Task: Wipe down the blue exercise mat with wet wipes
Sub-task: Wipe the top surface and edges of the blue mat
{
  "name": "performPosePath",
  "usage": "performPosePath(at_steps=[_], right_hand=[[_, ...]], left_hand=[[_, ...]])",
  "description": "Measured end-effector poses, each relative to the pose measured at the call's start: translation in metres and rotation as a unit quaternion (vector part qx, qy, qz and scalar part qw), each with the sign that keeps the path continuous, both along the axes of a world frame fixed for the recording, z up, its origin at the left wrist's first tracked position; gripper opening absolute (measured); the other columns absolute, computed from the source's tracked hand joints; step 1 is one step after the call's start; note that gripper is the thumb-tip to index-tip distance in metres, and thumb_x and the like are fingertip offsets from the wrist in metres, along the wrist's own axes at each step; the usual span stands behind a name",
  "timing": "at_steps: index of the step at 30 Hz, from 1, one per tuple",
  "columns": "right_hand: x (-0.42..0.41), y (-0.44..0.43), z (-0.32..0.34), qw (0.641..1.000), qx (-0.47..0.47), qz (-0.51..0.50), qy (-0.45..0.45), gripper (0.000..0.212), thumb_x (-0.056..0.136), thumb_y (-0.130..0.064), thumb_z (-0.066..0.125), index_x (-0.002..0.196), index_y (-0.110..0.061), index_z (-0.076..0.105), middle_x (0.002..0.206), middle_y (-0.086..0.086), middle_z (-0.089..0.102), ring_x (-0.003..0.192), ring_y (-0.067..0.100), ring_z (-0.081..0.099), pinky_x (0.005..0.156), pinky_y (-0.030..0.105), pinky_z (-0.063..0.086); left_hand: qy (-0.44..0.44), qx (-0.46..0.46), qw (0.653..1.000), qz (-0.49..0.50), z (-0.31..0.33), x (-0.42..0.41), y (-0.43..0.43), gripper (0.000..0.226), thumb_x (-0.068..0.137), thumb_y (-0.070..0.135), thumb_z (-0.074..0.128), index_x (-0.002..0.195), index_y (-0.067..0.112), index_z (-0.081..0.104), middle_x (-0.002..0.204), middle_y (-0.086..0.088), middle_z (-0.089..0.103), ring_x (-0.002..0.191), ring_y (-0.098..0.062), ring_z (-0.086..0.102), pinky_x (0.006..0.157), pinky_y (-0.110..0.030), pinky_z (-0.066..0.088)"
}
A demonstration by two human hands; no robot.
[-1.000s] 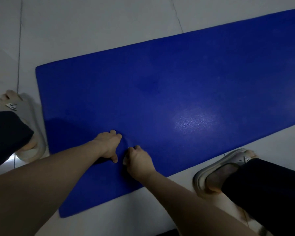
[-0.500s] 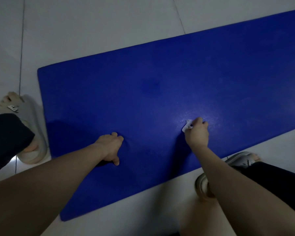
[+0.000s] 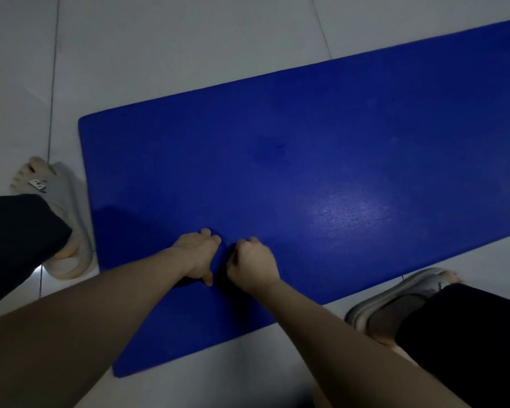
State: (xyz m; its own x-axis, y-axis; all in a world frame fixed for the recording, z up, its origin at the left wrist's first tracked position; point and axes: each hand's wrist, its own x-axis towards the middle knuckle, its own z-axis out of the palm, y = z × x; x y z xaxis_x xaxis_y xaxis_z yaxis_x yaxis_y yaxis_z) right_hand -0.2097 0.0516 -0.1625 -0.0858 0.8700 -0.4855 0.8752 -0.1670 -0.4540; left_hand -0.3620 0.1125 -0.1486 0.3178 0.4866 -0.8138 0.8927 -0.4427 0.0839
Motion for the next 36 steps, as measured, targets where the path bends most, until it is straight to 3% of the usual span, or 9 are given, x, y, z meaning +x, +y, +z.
performPosePath(at_steps=[4,6,8,13,16,19,24,29,36], right_hand=[[0.011,0.009,-0.005,1.000,0.017,0.019,-0.018,0.016,0.096,-0.026,0.057,0.093,-0.010,0.059,0.107,0.010,0.056,0.074,0.024,0.052,0.063,0.034,0.042],[0.033,0.020,-0.010,0.999,0.043,-0.017,-0.026,0.017,0.097,-0.024,0.057,0.099,-0.010,0.064,0.108,0.012,0.057,0.079,0.031,0.060,0.068,0.036,0.049],[0.062,0.033,-0.013,0.992,0.088,-0.089,-0.033,0.018,0.097,-0.022,0.055,0.096,-0.008,0.066,0.104,0.017,0.059,0.082,0.038,0.063,0.072,0.036,0.049],[0.148,0.058,-0.014,0.956,0.106,-0.270,-0.048,0.015,0.098,-0.018,0.053,0.095,-0.006,0.061,0.109,0.017,0.059,0.082,0.036,0.060,0.078,0.041,0.052],[0.171,0.062,-0.015,0.941,0.110,-0.312,-0.076,0.017,0.099,-0.017,0.053,0.085,-0.010,0.061,0.109,0.015,0.060,0.071,0.025,0.054,0.069,0.033,0.046],[0.152,0.058,-0.015,0.939,0.114,-0.315,-0.073,0.012,0.095,-0.009,0.054,0.096,-0.007,0.066,0.112,0.011,0.057,0.079,0.026,0.057,0.074,0.031,0.043],[0.088,0.045,-0.015,0.963,0.121,-0.243,-0.005,0.016,0.092,-0.010,0.054,0.099,-0.012,0.068,0.110,0.008,0.058,0.084,0.032,0.064,0.080,0.036,0.052],[0.026,0.028,-0.015,0.988,0.125,-0.094,-0.001,0.012,0.098,-0.015,0.051,0.092,-0.012,0.062,0.093,0.008,0.054,0.069,0.030,0.055,0.060,0.032,0.033],[0.010,0.025,-0.021,0.987,0.157,0.009,0.033,0.021,0.103,-0.021,0.052,0.084,-0.013,0.058,0.088,0.007,0.051,0.058,0.023,0.045,0.054,0.035,0.041]], left_hand=[[0.011,-0.027,1.000,0.006,0.007,0.004,0.009,0.059,0.076,0.056,0.081,0.114,0.021,0.051,0.113,0.000,0.050,0.093,-0.017,0.054,0.080,-0.032,0.049],[0.009,-0.019,0.999,0.027,0.013,0.005,0.020,0.046,0.078,0.058,0.078,0.090,0.024,0.050,0.096,0.004,0.056,0.083,-0.015,0.054,0.072,-0.031,0.047],[0.013,0.018,0.999,0.050,0.020,0.001,0.035,0.047,0.077,0.061,0.077,0.084,0.025,0.048,0.089,0.006,0.057,0.081,-0.014,0.056,0.071,-0.031,0.048],[0.055,0.028,0.990,0.124,0.022,-0.026,0.058,0.079,0.064,0.068,0.083,0.117,0.022,0.046,0.109,0.005,0.049,0.098,-0.017,0.053,0.082,-0.034,0.052],[0.053,0.020,0.989,0.134,0.013,-0.029,0.059,0.095,0.062,0.065,0.086,0.133,0.019,0.044,0.125,-0.001,0.048,0.106,-0.020,0.050,0.087,-0.036,0.052],[0.054,0.020,0.989,0.133,0.009,-0.029,0.060,0.106,0.062,0.066,0.086,0.143,0.018,0.038,0.136,-0.005,0.046,0.118,-0.023,0.051,0.092,-0.038,0.052],[0.068,0.009,0.990,0.121,0.006,-0.026,0.064,0.108,0.064,0.065,0.085,0.146,0.016,0.036,0.140,-0.007,0.045,0.120,-0.024,0.051,0.096,-0.038,0.051],[0.080,0.009,0.991,0.110,0.004,-0.024,0.065,0.105,0.063,0.067,0.085,0.142,0.016,0.039,0.137,-0.006,0.046,0.115,-0.022,0.052,0.092,-0.037,0.052],[0.084,0.008,0.990,0.110,0.006,-0.023,0.065,0.100,0.064,0.065,0.085,0.139,0.017,0.040,0.135,-0.006,0.046,0.110,-0.020,0.051,0.091,-0.037,0.052]])
